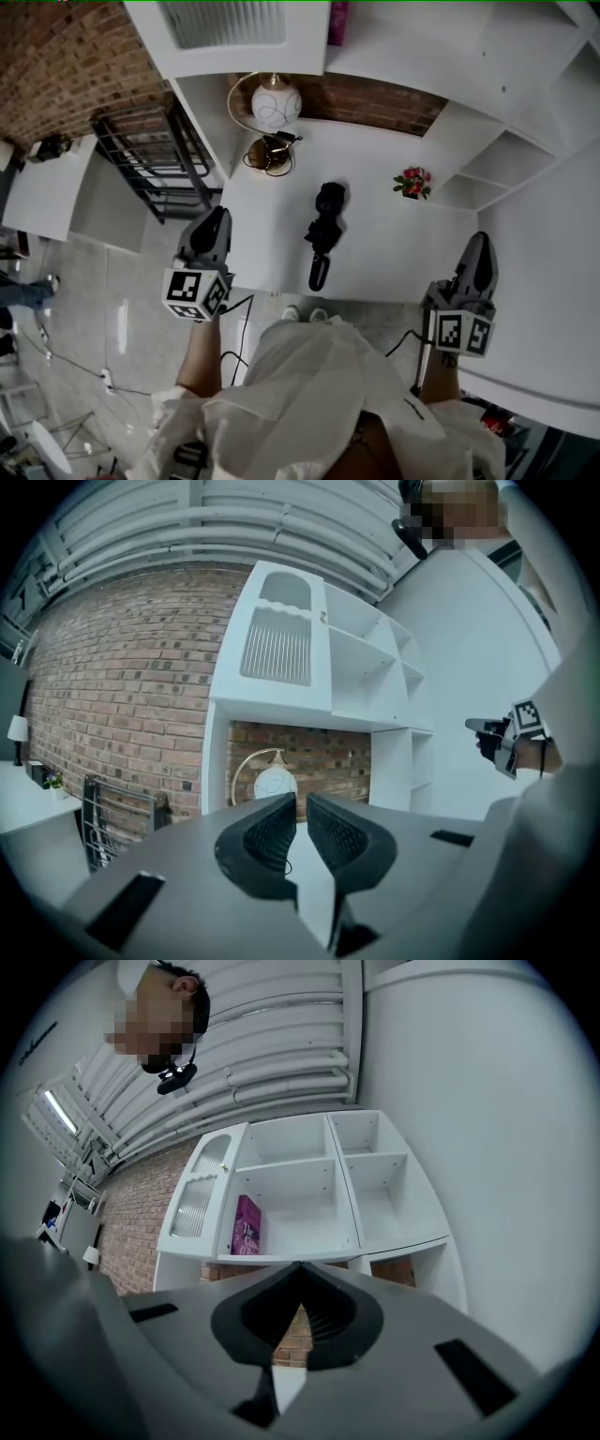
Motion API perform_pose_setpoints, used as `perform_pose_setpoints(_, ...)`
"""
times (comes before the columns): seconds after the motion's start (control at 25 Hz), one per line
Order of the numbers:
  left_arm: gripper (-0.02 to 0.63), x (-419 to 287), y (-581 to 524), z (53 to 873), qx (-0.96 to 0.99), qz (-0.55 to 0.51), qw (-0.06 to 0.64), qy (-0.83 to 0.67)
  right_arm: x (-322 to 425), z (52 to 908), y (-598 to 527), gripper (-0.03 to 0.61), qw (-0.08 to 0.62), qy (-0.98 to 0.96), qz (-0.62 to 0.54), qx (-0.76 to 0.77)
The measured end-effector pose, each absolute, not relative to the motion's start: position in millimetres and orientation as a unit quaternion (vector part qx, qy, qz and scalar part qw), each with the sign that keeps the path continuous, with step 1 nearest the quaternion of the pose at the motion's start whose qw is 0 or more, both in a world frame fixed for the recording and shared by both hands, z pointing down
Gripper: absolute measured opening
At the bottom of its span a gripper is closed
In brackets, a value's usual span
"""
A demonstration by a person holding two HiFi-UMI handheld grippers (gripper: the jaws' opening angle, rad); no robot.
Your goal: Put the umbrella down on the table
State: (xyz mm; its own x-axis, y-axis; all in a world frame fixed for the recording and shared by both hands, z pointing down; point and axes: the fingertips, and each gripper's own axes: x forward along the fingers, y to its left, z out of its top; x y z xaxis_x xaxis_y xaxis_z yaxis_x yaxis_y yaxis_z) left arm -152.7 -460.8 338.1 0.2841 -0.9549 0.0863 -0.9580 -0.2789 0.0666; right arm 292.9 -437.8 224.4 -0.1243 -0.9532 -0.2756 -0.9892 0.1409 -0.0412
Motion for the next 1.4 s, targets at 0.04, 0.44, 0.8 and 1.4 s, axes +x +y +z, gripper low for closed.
perform_pose_setpoints(0.04, 0.054, -152, -462, 338, 0.8, 0.014, 0.053, -0.598, 293, 225, -438, 0.018, 0.118, 0.745, 0.077, -0.652)
perform_pose_setpoints(0.44, 0.054, -143, -472, 334, 0.801, 0.012, 0.052, -0.596, 302, 228, -447, 0.018, 0.12, 0.738, 0.069, -0.661)
perform_pose_setpoints(0.8, 0.054, -129, -478, 331, 0.808, 0.006, 0.055, -0.586, 309, 231, -448, 0.017, 0.117, 0.73, 0.064, -0.67)
perform_pose_setpoints(1.4, 0.054, -114, -479, 337, 0.815, 0.006, 0.066, -0.575, 315, 235, -446, 0.017, 0.112, 0.726, 0.059, -0.676)
